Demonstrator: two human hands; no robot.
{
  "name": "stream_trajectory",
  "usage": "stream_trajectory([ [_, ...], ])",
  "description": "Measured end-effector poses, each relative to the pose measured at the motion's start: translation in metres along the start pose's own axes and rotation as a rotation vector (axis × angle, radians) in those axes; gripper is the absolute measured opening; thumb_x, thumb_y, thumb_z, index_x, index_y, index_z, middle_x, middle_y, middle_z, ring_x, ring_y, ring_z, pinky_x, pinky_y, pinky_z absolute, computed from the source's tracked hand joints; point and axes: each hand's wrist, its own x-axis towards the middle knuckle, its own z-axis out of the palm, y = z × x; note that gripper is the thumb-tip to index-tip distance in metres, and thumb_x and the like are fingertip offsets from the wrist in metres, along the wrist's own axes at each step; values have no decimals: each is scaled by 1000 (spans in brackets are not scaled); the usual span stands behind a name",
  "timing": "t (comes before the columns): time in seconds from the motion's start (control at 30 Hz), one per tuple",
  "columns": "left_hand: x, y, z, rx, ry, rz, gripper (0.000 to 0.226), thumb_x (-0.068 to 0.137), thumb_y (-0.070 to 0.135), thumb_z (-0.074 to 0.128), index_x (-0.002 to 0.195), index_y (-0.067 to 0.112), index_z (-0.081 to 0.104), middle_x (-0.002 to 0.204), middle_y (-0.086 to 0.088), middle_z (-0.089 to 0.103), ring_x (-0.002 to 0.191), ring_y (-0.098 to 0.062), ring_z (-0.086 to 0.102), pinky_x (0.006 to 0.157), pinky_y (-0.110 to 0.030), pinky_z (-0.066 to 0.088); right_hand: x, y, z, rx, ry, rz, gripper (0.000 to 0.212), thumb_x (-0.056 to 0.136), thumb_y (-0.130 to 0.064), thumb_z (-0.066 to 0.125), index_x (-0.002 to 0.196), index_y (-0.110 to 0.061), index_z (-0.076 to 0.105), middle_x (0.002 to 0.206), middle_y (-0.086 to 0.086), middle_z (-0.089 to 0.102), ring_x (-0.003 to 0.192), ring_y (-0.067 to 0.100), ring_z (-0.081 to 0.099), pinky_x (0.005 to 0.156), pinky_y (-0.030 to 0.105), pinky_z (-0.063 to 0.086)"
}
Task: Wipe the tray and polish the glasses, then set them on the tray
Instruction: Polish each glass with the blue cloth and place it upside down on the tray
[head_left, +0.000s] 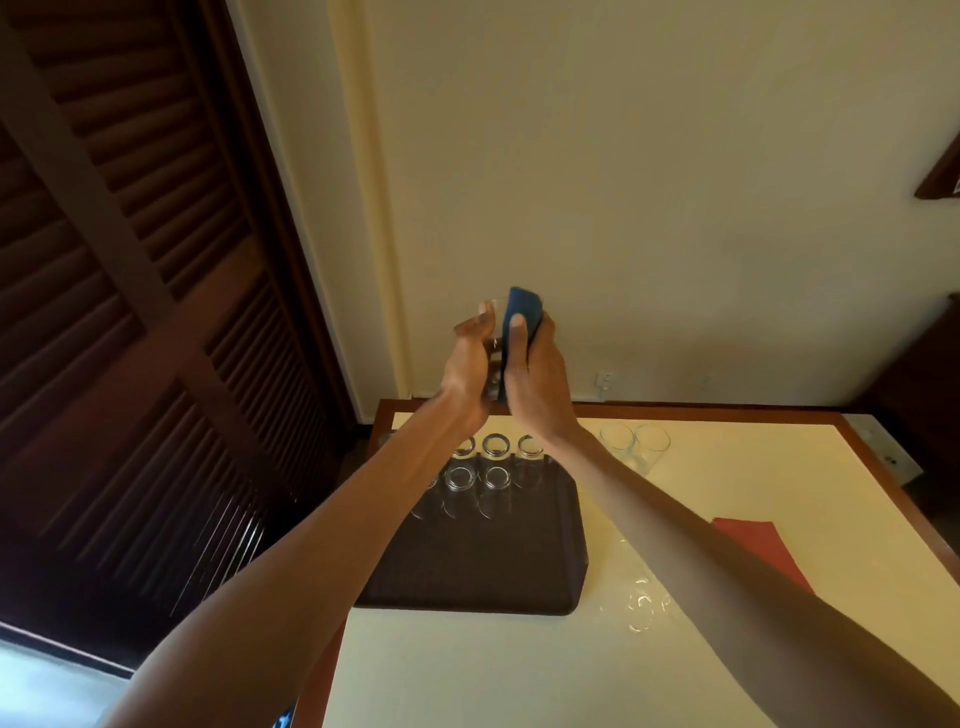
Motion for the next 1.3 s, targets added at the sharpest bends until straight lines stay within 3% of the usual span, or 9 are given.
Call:
stream_trajectory([
  [0.07,2,-5,10,-8,-3,6,60,107,61,34,126,16,68,102,-12,76,94,-25,73,78,-42,60,21,-2,-10,-6,9,87,45,107,-47,30,119,-8,50,80,1,66,62,15,65,56,29,52],
  [0.23,3,4,27,10,30,15,68,97,74,44,124,18,70,118,-15,76,110,-31,72,97,-47,58,17,13,-16,1,-36,134,51,106,-51,27,115,-6,50,85,7,70,68,21,70,63,38,60],
  [0.4,21,10,31,-65,59,-11,92,78,80,63,136,9,61,112,-17,71,97,-28,73,75,-37,63,-2,24,-18,15,-110,51,37,109,-40,32,120,-7,45,85,2,66,66,10,67,55,23,53],
  [0.53,21,-3,38,7,66,25,73,94,76,48,132,16,67,116,-11,77,106,-26,75,90,-46,61,28,17,-29,5,-90,32,45,107,-46,31,120,-6,47,85,3,69,68,14,70,58,29,58],
  [0.67,21,-9,42,18,64,59,66,98,72,46,130,19,69,115,-10,77,110,-28,73,101,-51,56,45,15,-37,65,-76,151,49,107,-50,29,111,-7,53,83,3,66,69,14,67,58,20,54],
  [0.87,36,-9,34,-36,124,47,87,70,87,66,125,21,69,115,-8,66,102,-29,62,105,-57,50,1,34,-30,96,-162,196,52,107,-49,28,116,-2,49,79,0,62,58,5,65,54,23,52],
  [1.03,30,-18,44,3,83,73,73,95,73,47,129,12,70,113,-12,76,108,-30,72,99,-50,58,26,23,-46,87,-62,123,42,107,-46,31,113,-8,48,82,-1,66,66,11,67,59,24,56],
  [1.17,28,-22,53,14,81,42,68,107,62,32,127,10,70,93,-6,76,87,-21,74,78,-38,59,47,21,-54,115,-54,183,51,107,-49,29,110,-5,56,79,-1,63,65,10,63,57,19,50],
  [1.3,27,-10,54,16,83,-28,67,98,69,48,108,8,73,95,-12,66,90,-30,63,86,-39,54,28,33,-44,103,-87,209,57,107,-50,27,108,-1,56,79,1,64,69,14,65,56,16,48],
])
